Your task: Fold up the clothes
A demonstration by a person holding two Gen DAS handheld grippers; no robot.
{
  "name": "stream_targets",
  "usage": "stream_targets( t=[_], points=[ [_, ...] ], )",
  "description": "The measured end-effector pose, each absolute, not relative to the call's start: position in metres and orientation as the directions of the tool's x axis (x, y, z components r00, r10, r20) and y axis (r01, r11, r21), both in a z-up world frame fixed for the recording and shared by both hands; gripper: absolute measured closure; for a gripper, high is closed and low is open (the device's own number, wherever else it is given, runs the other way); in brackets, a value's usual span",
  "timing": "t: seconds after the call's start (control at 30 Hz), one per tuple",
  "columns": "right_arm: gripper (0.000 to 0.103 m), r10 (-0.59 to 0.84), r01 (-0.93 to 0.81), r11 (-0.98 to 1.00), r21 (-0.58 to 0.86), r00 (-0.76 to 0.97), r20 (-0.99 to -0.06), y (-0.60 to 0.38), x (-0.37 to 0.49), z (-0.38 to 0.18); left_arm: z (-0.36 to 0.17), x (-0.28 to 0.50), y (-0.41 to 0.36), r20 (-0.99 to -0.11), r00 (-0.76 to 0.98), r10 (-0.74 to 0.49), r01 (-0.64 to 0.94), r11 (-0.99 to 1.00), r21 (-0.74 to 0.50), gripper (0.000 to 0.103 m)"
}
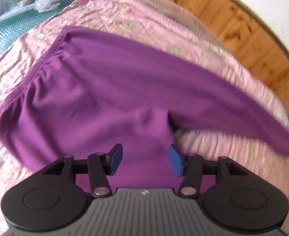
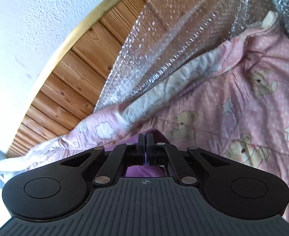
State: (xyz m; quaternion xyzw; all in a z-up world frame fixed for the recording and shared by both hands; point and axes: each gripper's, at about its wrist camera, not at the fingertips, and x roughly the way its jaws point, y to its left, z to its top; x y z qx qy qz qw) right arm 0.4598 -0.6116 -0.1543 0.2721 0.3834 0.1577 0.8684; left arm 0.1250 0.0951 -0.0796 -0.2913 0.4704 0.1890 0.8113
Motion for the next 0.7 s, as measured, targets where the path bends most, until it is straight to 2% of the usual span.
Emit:
stream_targets(
  t=[0.17,0.33,0.5,0.7],
  points=[
    [0.103,0.509,-0.135,0.785,0.605,0.697,-0.505,-0.606,0.446,-0.14,-0.086,0.199,0.134,-0.808,0.589,-0.002,-0.65,0.592,-0.476,0.028],
    [0.103,0.567,-0.284,0.765,0.578,0.722,-0.396,-0.61,0.402,-0.113,-0.106,0.275,0.158,-0.789,0.612,-0.066,-0.674,0.479,-0.562,0.023],
    [0.103,0.583,-0.311,0.778,0.545,0.68,-0.445,-0.621,0.347,-0.114,-0.132,0.327,0.167,-0.807,0.58,-0.112,-0.7,0.438,-0.564,0.021],
    [0.103,0.505,-0.148,0.802,0.579,0.686,-0.524,-0.648,0.3,-0.152,-0.173,0.36,0.162,-0.864,0.469,-0.184,-0.736,0.458,-0.498,0.023]
  ],
)
